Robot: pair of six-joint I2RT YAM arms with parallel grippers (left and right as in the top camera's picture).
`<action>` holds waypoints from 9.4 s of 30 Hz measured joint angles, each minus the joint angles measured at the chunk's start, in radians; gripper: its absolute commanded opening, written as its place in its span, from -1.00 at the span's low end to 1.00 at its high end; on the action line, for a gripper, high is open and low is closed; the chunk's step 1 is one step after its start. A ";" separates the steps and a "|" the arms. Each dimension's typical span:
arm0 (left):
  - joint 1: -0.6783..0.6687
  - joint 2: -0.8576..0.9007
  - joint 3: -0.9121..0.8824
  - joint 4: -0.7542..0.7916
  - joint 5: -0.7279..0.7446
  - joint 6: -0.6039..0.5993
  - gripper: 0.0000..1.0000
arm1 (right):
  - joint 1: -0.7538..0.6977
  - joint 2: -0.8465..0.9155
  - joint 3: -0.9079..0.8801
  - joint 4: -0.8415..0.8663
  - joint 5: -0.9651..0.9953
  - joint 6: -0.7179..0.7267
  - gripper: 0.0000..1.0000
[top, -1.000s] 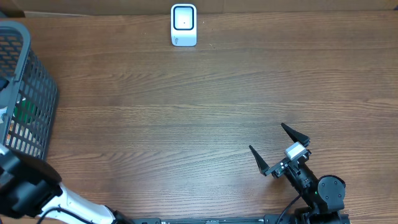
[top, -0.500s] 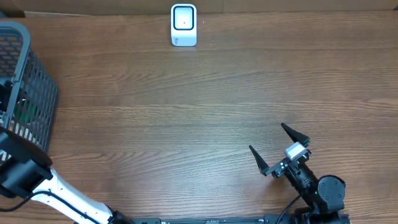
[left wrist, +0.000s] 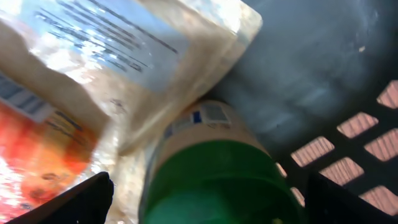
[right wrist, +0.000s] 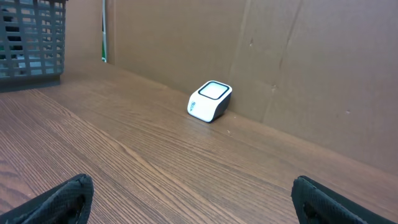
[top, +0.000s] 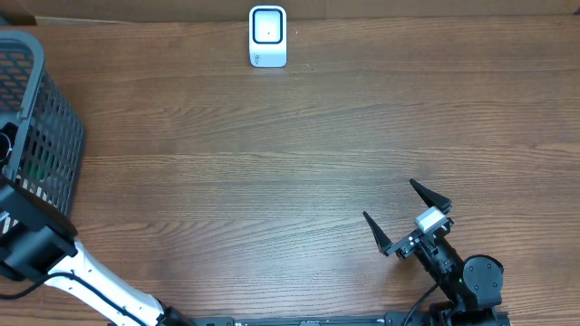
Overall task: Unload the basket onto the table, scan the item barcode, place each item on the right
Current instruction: 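Reach the left gripper into the basket and grasp the green-lidded jar, then lift the jar out and carry it toward the white scanner, then lower the jar onto the table before the scanner and release, then return the left gripper to the basket and grasp the Kleenex pack, then place the orange Kleenex pack on the table left of the jar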
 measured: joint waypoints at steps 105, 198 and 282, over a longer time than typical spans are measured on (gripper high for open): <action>-1.164 0.016 0.072 -0.137 0.045 -0.103 -0.25 | 0.000 0.000 0.000 0.000 0.000 0.000 1.00; 0.151 -0.275 0.051 -0.154 -0.144 -0.281 0.80 | 0.000 0.000 0.000 0.000 0.000 0.000 1.00; -0.839 -0.617 -0.520 0.004 0.036 -0.084 -0.34 | 0.000 0.000 0.000 0.000 0.000 0.000 1.00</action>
